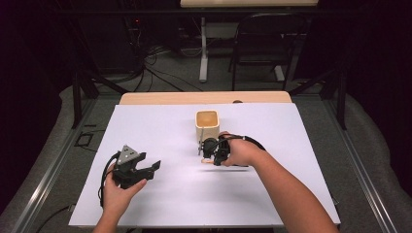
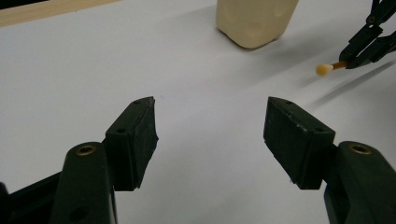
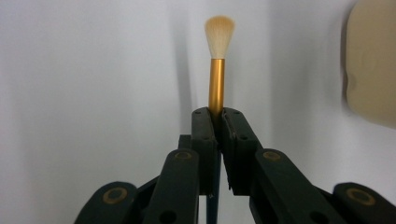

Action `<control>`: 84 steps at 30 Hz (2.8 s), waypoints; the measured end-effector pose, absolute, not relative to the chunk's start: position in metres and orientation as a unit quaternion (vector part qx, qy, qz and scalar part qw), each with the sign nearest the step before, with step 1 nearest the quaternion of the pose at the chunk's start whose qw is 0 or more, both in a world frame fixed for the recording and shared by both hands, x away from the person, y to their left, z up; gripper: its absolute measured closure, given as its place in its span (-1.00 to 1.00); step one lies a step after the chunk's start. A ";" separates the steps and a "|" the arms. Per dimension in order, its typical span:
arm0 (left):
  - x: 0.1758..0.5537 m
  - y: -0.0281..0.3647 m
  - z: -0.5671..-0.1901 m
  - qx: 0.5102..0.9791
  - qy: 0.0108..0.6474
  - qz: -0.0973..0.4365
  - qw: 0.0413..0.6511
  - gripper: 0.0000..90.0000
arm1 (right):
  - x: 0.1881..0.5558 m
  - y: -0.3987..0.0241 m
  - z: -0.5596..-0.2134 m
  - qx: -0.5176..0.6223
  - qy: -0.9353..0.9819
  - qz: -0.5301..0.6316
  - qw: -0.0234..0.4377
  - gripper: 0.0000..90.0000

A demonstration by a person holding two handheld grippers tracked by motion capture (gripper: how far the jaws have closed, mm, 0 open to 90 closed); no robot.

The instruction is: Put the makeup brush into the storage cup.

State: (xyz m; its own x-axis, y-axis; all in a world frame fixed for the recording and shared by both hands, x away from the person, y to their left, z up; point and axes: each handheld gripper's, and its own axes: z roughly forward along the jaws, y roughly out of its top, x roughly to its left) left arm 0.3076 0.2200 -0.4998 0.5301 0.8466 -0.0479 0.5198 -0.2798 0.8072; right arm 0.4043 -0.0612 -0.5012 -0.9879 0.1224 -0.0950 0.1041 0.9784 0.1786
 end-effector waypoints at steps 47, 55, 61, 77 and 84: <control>0.294 0.198 -0.489 0.772 0.409 0.196 0.445 -0.11 | 0.381 -0.080 -0.453 0.113 0.949 0.282 0.089 0.86; 0.291 0.193 -0.486 0.769 0.402 0.188 0.461 -0.09 | 0.375 -0.086 -0.441 0.138 0.930 0.325 0.106 0.86; 0.291 0.186 -0.483 0.774 0.390 0.189 0.461 -0.09 | 0.373 -0.094 -0.440 0.152 0.919 0.347 0.111 0.86; 0.293 0.167 -0.479 0.769 0.380 0.191 0.477 -0.10 | 0.365 -0.105 -0.439 0.177 0.879 0.427 0.120 0.86; 0.296 0.157 -0.477 0.775 0.368 0.190 0.478 -0.10 | 0.366 -0.118 -0.446 0.216 0.847 0.472 0.114 0.87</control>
